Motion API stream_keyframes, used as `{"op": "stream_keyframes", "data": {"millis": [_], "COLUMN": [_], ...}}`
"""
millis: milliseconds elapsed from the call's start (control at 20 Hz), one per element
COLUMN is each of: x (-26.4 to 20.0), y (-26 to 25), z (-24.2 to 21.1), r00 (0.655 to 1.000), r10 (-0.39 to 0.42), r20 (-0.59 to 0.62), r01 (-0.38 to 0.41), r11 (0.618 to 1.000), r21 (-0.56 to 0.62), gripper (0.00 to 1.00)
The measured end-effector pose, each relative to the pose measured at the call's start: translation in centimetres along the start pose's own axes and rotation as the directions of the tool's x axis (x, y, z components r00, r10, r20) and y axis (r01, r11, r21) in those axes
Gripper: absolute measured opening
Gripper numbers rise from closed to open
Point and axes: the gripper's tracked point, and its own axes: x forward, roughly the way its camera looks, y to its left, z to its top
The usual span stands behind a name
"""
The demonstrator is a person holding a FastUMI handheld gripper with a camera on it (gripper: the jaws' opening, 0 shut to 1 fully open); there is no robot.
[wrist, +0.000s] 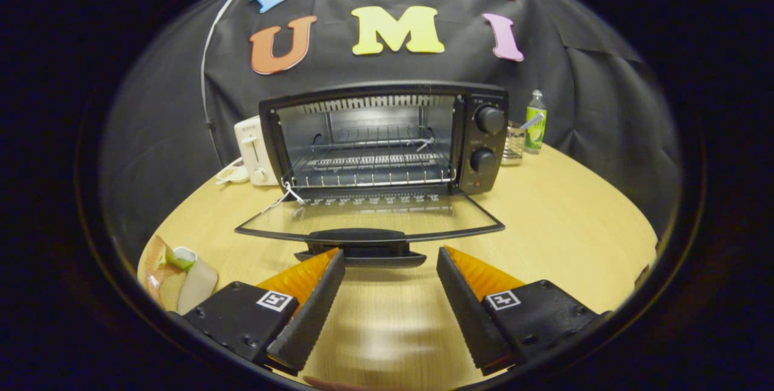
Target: Open the toaster oven, put the food inside, and close the toaster oven door.
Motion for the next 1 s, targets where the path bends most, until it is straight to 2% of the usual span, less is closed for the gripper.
{"op": "stream_keyframes", "data": {"millis": [100,400,600,700,800,900,1000], "x": [0.0,0.4,-2.8,-5.0,-7.4,-9.6,-11.4], "y": [0.7,0.7,0.4,2.0,4.2,6.5,9.2], "z": [-0.6,-3.2,-0.9,0.3,1.4,2.8,4.0], "r00": [0.999,0.989,0.995,0.986,0.954,0.905,0.834], "r10": [0.034,0.039,0.055,0.142,0.271,0.395,0.516], "r20": [-0.027,-0.139,-0.079,-0.084,-0.125,-0.160,-0.195], "r01": [-0.034,-0.035,-0.055,-0.141,-0.265,-0.374,-0.477], "r11": [0.999,0.999,0.999,0.990,0.962,0.916,0.853], "r21": [0.001,0.034,0.004,0.013,0.064,0.146,0.213], "gripper": [1.00,0.99,0.98,0.98,0.97,0.96,0.94]}}
